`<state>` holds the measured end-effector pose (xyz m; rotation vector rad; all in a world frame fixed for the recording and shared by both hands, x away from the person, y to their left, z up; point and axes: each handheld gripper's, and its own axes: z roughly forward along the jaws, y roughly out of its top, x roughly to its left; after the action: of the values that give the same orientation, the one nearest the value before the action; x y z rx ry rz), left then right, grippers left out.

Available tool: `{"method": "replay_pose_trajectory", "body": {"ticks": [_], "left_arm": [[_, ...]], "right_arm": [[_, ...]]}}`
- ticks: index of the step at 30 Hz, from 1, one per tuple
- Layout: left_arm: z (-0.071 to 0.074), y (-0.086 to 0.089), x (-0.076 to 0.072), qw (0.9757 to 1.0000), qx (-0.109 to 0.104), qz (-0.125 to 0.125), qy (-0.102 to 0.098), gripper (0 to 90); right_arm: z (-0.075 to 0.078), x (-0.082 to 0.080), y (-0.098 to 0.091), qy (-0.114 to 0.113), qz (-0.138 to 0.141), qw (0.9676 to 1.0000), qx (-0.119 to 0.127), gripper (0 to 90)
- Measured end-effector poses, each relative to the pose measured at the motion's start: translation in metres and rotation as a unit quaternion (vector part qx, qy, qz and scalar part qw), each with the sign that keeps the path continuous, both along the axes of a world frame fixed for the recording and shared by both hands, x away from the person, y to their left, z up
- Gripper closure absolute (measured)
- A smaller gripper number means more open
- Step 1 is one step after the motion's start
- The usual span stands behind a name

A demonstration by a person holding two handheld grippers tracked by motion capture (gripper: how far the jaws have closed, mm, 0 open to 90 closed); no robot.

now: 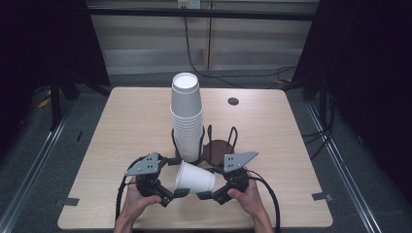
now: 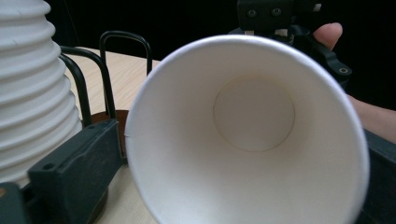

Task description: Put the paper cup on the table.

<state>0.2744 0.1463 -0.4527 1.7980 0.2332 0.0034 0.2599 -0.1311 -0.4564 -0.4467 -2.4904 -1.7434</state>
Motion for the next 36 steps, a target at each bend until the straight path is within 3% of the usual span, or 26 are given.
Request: {"method": "replay_pose_trajectory", "body": {"ticks": [19,27,36], "left_arm": [[-0.002,-0.007,0.001,0.9998,0.004,-0.019,0.009,3.8],[0.001,-0.004,0.002,0.9993,-0.014,-0.028,0.019,8.6],[0.009,-0.007,-0.001,0.9998,0.015,-0.014,0.008,9.0]], "right_arm": [[-0.001,0.001,0.001,-0.006,0.005,1.0000,0.001,22.7],[-0.002,0.002,-0.001,-0.010,0.007,0.9999,0.011,21.3],[-0.003,0.001,-0.004,-0.013,-0.005,0.9997,0.022,17.4]]}}
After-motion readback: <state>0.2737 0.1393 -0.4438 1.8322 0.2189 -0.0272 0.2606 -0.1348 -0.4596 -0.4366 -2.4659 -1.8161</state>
